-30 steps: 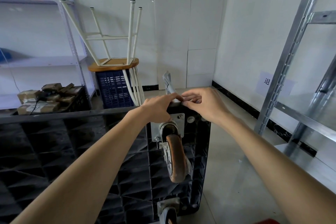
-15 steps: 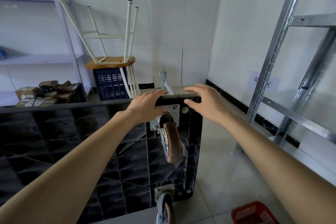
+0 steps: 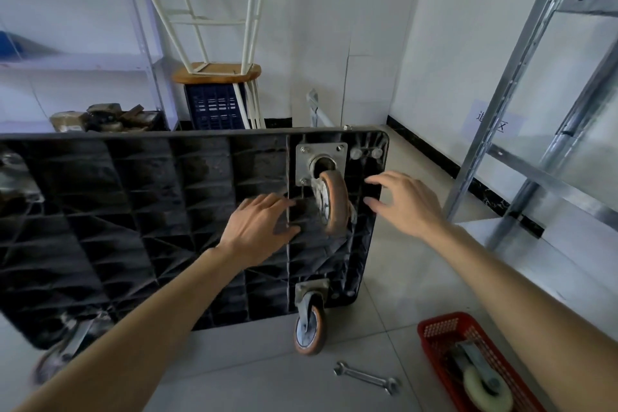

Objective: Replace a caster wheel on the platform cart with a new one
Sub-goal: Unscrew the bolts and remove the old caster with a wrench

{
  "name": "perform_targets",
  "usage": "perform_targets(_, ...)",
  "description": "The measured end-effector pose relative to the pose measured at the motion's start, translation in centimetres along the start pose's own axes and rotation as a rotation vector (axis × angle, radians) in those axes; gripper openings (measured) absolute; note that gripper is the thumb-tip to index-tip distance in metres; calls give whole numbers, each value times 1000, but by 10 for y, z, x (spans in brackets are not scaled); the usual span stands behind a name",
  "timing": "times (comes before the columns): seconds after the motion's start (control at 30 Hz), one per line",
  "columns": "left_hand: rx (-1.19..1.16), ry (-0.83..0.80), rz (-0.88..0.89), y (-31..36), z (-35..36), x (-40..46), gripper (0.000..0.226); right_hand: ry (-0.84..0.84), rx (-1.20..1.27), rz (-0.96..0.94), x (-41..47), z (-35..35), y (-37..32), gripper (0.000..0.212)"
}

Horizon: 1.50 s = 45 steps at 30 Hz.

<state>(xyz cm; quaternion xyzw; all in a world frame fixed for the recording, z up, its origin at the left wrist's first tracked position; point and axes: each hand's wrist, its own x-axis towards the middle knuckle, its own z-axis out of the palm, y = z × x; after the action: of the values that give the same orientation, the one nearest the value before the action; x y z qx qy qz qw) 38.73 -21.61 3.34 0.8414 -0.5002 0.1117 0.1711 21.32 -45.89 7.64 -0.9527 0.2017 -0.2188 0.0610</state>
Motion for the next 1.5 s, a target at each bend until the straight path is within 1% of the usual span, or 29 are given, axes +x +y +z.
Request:
perform_targets(0.07,4,-79,-20,-4,22,-13,61,-63,-19,24,-17,22,8,43)
perform_targets(0.27,-67,-220,-50,3,103,-41,64,-274,-35,63,-76,111,28,43)
perform_targets(0.37,-109,-281,-56,9,149,-60,62,-417,-36,76,-104,158,35,44)
perform_targets(0.57,-194,-416,-81,22,229,-91,58,-678,-65,109,-158,237,56,52)
perform_targets(0.73,-237,-492,-20,41,274,-108,60,-850,-62,183,-205,288,70,54)
perform_targets(0.8,-240,-471,0,45,285,-110,58,-867,-67,193,-217,302,73,47)
perform_targets(0.9,-234,-455,-2,47,296,-111,56,-816,-45,219,-224,317,74,31)
perform_targets(1.0,-206,-430,12,47,301,-110,54,-802,-54,220,-222,328,78,18)
perform_targets(1.07,-200,-423,16,47,302,-110,53,-825,-84,202,-221,333,78,20)
perform_targets(1.17,-203,-424,13,47,300,-108,51,-851,-131,195,-222,337,75,29)
perform_targets(1.3,-186,-431,32,48,294,-107,51,-878,-111,217,-225,337,72,30)
perform_targets(1.4,-183,-430,45,48,284,-108,49,-906,-19,250,-231,333,75,25)
perform_targets(1.5,-170,-441,69,48,272,-108,52,-861,105,244,-234,323,76,8)
